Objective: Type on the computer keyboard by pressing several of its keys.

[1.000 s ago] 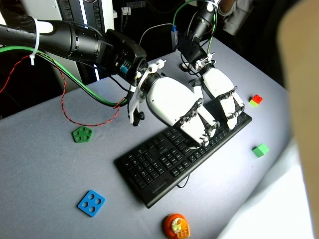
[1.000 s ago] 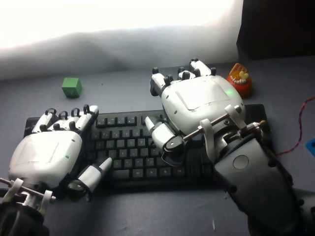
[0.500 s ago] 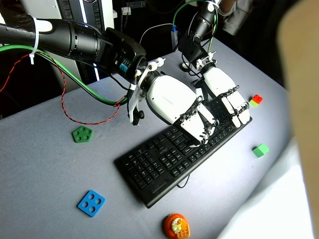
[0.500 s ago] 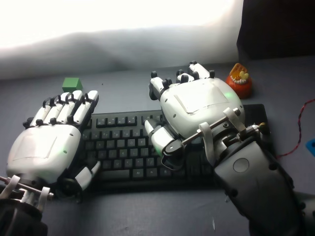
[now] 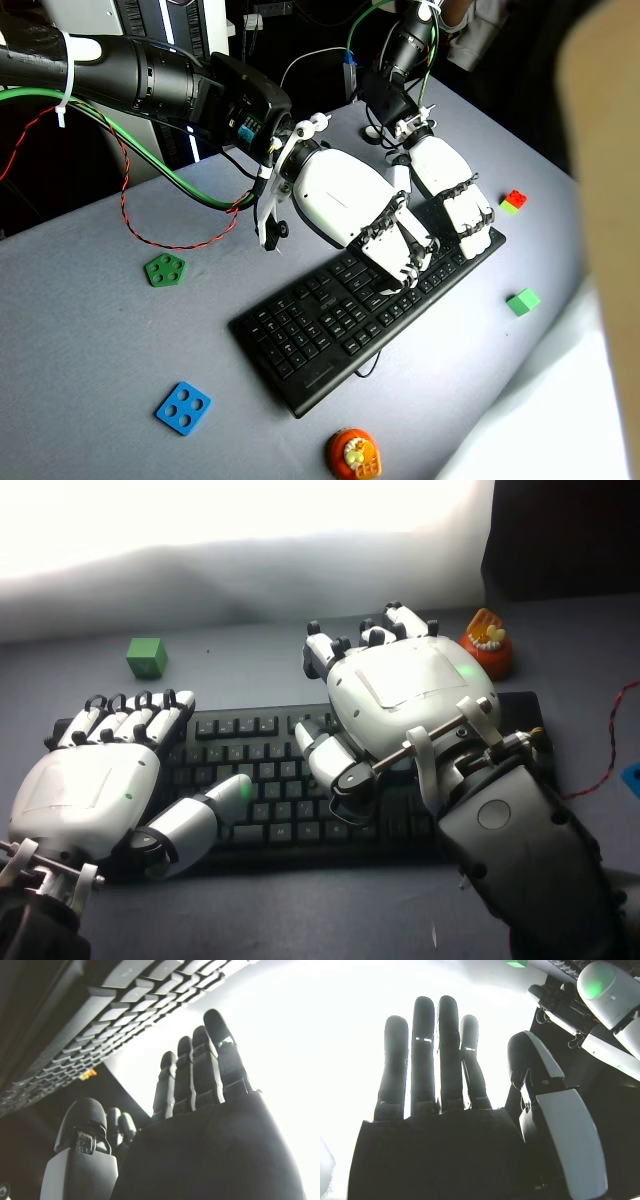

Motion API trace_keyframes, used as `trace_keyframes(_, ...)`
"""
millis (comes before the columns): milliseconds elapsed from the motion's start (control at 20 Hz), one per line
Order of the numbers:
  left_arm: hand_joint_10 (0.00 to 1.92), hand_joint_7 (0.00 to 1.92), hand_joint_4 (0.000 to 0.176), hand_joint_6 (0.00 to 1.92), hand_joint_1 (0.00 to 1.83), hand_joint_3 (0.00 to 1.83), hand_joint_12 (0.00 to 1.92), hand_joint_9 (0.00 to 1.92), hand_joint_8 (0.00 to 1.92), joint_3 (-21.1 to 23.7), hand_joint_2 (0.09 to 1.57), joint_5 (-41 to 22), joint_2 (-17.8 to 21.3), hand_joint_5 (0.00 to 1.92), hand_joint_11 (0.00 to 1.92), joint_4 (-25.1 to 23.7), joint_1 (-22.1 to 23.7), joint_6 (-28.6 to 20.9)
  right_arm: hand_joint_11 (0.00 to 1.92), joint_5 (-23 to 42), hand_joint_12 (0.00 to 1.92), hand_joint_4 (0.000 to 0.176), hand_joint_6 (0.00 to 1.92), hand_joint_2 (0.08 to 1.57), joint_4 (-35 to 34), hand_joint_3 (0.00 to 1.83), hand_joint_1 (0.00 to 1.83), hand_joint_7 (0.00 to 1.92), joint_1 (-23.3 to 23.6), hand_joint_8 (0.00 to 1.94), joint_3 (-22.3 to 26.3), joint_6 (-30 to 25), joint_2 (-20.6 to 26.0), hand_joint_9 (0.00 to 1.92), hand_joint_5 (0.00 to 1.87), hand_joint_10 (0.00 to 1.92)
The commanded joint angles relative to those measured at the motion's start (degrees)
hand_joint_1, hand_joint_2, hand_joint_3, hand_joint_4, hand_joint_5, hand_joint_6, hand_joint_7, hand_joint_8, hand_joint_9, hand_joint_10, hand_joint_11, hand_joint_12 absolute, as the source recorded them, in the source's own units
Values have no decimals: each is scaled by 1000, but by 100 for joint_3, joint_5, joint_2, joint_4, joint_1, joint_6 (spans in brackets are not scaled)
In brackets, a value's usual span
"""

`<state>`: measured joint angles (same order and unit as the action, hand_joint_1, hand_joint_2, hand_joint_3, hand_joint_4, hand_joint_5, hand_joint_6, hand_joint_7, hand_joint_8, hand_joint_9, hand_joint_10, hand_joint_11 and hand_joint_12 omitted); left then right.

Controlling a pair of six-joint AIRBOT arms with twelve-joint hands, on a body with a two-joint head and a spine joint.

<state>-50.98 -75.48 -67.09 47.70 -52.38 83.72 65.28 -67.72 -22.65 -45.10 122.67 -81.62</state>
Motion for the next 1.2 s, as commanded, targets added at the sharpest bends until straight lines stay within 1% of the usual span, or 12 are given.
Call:
trace_keyframes(0,25,186,28,12,0,5,823,177,4,-14,1258,-608,37,144,0,-308,13,-13,0,275,1737,0,847,1455,548,0,347,598,65,11,33,-2,33,310,178,983)
trace_keyframes(150,20,175,35,8,0,8,814,170,0,-15,1268,-608,36,140,0,-308,4,-13,0,261,1738,0,856,1454,548,0,347,604,64,14,33,2,33,308,179,988)
trace_keyframes(300,18,181,30,2,2,7,834,172,2,-17,1273,-594,33,128,0,-308,24,-13,0,251,1729,0,854,1453,549,0,357,604,61,14,33,11,32,311,178,981)
trace_keyframes(450,15,179,37,7,67,2,832,171,3,-16,1271,-584,32,134,0,-308,20,-13,0,251,1723,0,846,1448,549,0,376,595,56,10,33,30,33,312,184,972)
trace_keyframes(650,8,154,35,1,105,1,826,163,0,-21,1281,-579,40,111,0,-308,13,-13,0,242,1743,0,840,1442,551,0,384,619,58,20,33,44,30,337,205,975)
trace_keyframes(700,13,154,38,7,426,0,899,180,3,-26,1221,-576,40,82,0,-308,18,-13,0,239,1731,0,832,1444,551,0,384,613,58,18,33,46,30,331,202,967)
trace_keyframes(750,8,101,47,4,799,0,821,115,0,-36,1160,-563,40,43,0,-308,25,-13,0,238,1729,0,831,1444,552,0,378,610,60,16,33,51,30,329,204,964)
trace_keyframes(850,0,52,51,4,1076,0,698,74,0,-34,1122,-560,40,41,0,-308,25,-13,0,232,1743,0,837,1439,553,0,387,613,60,18,33,57,31,328,209,972)
trace_keyframes(900,0,51,54,12,1140,0,645,71,0,-34,1100,-560,41,71,0,-308,24,-13,0,227,1737,0,837,1450,553,0,363,602,60,13,34,60,31,315,196,976)
trace_keyframes(950,1,39,53,10,1167,0,580,50,0,-33,1103,-560,41,74,0,-308,24,-13,0,225,1735,0,838,1452,553,1,360,601,60,13,35,61,31,315,195,979)
trace_keyframes(1100,14,63,44,3,1083,0,686,82,4,-30,1116,-560,43,71,0,-309,26,-13,0,214,1732,0,831,1443,554,0,376,603,60,14,35,69,31,322,202,972)
trace_keyframes(1150,21,67,48,1,830,12,782,104,3,-27,1162,-560,43,50,0,-309,25,-13,0,210,1731,0,833,1443,554,0,375,613,59,18,35,70,31,323,206,974)
